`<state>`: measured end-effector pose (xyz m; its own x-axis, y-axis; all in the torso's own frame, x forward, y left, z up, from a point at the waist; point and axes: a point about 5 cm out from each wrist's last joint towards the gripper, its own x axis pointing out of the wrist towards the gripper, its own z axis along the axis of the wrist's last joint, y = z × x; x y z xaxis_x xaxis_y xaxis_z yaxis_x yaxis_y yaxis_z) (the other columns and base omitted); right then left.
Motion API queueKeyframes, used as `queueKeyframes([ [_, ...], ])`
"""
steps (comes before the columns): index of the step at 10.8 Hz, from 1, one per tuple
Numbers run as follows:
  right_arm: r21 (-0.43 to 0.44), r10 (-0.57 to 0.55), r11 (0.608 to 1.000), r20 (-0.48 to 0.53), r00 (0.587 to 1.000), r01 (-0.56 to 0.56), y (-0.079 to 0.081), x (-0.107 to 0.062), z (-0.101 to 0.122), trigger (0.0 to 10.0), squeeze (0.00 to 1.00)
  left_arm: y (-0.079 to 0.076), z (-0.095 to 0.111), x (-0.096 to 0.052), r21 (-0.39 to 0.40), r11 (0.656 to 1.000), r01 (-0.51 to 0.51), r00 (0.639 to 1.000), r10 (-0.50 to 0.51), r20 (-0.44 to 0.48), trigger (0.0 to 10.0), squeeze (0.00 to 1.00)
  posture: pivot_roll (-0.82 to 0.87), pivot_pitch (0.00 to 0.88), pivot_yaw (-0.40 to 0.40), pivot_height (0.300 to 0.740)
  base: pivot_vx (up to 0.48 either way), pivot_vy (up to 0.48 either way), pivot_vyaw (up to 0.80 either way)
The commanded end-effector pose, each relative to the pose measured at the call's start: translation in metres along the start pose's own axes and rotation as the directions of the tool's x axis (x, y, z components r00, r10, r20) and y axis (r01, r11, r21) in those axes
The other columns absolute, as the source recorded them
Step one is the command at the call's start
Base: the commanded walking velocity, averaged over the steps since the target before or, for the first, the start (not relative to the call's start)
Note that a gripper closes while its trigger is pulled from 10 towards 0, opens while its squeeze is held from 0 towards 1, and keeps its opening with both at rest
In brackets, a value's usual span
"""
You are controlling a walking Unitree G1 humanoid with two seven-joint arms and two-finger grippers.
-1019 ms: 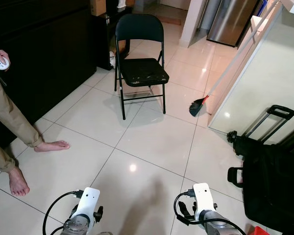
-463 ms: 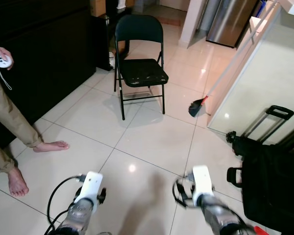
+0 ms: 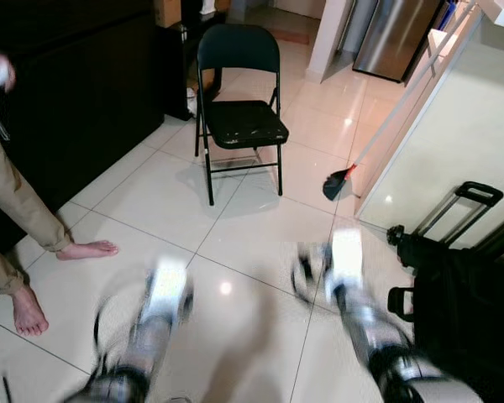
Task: Picking trash to rubbish bin
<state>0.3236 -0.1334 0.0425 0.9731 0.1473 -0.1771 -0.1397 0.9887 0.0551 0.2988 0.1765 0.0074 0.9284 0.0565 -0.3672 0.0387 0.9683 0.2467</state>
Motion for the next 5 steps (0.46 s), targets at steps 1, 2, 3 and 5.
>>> queueKeyframes([
  [1,0.016,-0.026,1.0,0.072,0.997,0.025,-0.005,0.003,0.014,10.0,0.0,0.002,0.016,0.004,-0.022,0.999,-0.035,0.997,0.036,0.072,10.0,0.0,0.05,0.0,-0.123,0.74,0.0,0.0,0.0],
  [2,0.033,-0.063,0.998,0.197,0.978,0.057,-0.007,0.009,0.04,10.0,0.0,0.011,0.049,0.011,-0.044,0.996,-0.083,0.976,0.09,0.199,10.0,0.0,0.05,0.0,-0.118,0.74,0.0,0.0,0.0],
  [3,0.036,-0.076,0.997,0.343,0.936,0.067,-0.007,0.014,0.075,10.0,0.0,0.019,0.086,0.015,-0.064,0.992,-0.108,0.931,0.123,0.343,10.0,0.0,0.04,0.0,-0.11,0.74,0.0,0.0,0.0],
  [5,0.037,-0.079,0.997,0.532,0.843,0.071,0.0,0.01,0.122,10.0,0.0,0.025,0.135,0.011,-0.094,0.986,-0.134,0.83,0.164,0.533,10.0,0.0,0.04,0.0,-0.107,0.74,0.0,0.0,0.0],
])
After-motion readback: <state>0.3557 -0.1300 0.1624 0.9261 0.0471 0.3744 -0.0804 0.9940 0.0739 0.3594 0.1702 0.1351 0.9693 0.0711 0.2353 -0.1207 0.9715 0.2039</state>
